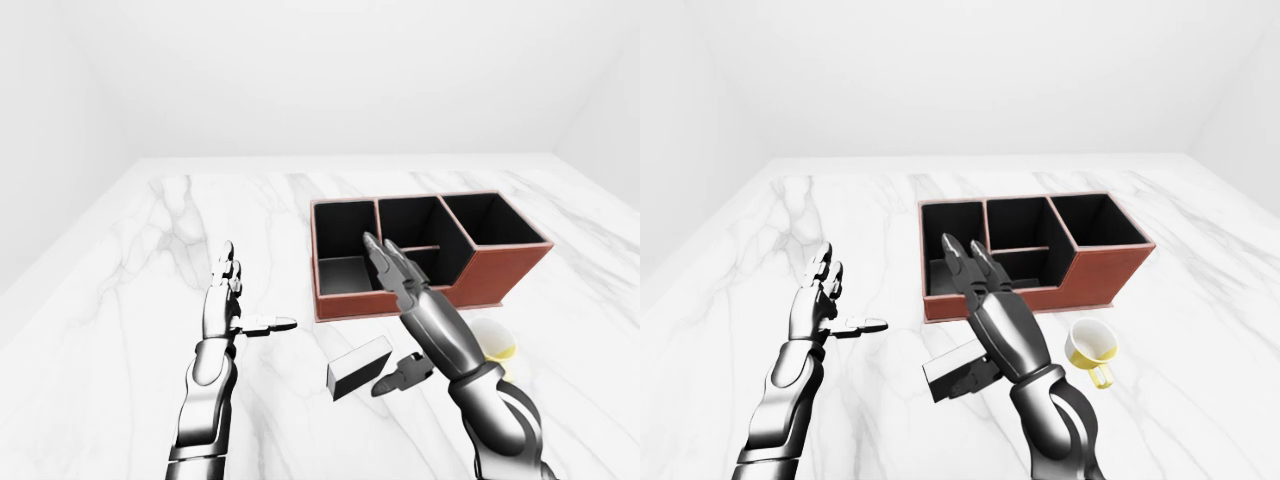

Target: Pick up the book and place it in the caddy.

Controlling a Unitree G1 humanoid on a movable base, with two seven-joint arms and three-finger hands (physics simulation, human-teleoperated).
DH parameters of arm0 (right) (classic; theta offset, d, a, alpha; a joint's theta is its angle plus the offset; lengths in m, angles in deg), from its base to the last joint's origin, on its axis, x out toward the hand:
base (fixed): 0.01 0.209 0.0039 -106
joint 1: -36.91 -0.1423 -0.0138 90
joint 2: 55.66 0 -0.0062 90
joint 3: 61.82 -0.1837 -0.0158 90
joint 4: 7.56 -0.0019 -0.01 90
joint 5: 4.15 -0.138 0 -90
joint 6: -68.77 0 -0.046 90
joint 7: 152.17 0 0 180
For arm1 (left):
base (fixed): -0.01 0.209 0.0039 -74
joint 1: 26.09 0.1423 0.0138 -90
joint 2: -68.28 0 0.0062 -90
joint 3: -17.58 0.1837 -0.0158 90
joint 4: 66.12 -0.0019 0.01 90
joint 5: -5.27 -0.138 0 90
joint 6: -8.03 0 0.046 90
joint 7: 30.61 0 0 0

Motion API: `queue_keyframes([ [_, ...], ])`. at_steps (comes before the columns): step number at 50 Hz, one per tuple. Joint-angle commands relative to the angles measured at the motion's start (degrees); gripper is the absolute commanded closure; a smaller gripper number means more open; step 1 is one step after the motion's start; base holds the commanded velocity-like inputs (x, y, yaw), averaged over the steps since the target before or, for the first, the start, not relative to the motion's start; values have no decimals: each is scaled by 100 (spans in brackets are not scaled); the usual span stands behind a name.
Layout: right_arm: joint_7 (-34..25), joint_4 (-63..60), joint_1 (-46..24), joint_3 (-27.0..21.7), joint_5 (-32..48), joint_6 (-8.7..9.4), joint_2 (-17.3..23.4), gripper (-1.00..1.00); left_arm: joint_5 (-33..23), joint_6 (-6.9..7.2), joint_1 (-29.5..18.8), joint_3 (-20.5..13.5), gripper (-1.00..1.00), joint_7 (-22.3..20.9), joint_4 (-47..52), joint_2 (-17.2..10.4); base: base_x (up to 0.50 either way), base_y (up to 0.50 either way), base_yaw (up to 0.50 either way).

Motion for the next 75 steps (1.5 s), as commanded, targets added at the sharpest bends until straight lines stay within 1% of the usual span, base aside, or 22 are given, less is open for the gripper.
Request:
queue_keyframes([
  [1, 247, 436, 132, 129, 49, 0, 44, -100, -4, 16, 16, 4, -100, 2, 33, 4, 0, 0, 0],
  [4, 329, 648, 86, 115, 41, 0, 45, -100, -3, -26, -14, -3, -100, 1, -37, -1, 0, 0, 0],
  [16, 455, 1116, -30, 69, 79, 0, 32, -100, -3, -7, -25, 1, -100, 6, -42, -2, 0, 0, 0],
  [18, 445, 1113, -37, 74, 99, 0, 26, -100, -8, -33, -28, 2, -100, 8, -70, -2, 0, 0, 0],
  [21, 451, 1166, -65, 97, 136, 0, 16, -100, -15, -53, -25, 10, -100, 10, -85, 1, 0, 0, 0],
  [23, 467, 1245, -102, 132, 177, 0, 15, -100, -16, -34, -2, 15, -100, 8, -44, 3, 0, 0, 0],
  [28, 459, 1279, -143, 215, 308, 0, 1, -100, -14, -62, -22, 6, -100, 10, -94, 0, 0, 0, 0],
  [31, 463, 1308, -156, 262, 382, 0, -2, -100, -15, -50, 2, 11, -100, 8, -60, 3, 0, 0, 0],
  [34, 452, 1313, -171, 297, 455, 0, -5, -100, -12, -77, -18, 4, -100, 8, -103, 0, 0, 0, 0],
  [43, 349, 1234, -200, 343, 676, 0, 6, -100, -8, -63, -24, 4, -100, 11, -93, -1, 0, 0, 0],
  [45, 344, 1251, -196, 351, 722, 0, 3, -100, -11, -34, -12, 6, -100, 13, -53, -1, 0, 0, 0],
  [48, 291, 1238, -200, 362, 784, 0, -4, -100, -9, -69, -37, 2, -100, 13, -109, -3, 0, 0, 0],
  [50, 251, 1218, -203, 375, 822, 0, -12, -100, -9, -39, -22, 6, -100, 15, -63, -2, 0, 0, 0],
  [57, 161, 1227, -176, 436, 982, 0, -5, -100, -9, -8, -20, 8, -100, 16, -26, 0, 0, 0, 0],
  [62, 95, 1245, -168, 451, 1090, 0, 18, -100, -11, -45, -38, 6, -100, 22, -82, 0, 0, 0, 0],
  [70, -1, 1237, -155, 460, 1291, 0, 8, -100, -13, -27, -30, 9, -100, 21, -56, 0, 0, 0, 0],
  [75, 54, 1356, -118, 487, 1333, 0, 20, -100, -16, -33, -25, 10, -100, 21, -53, 2, 0, 0, 0],
])
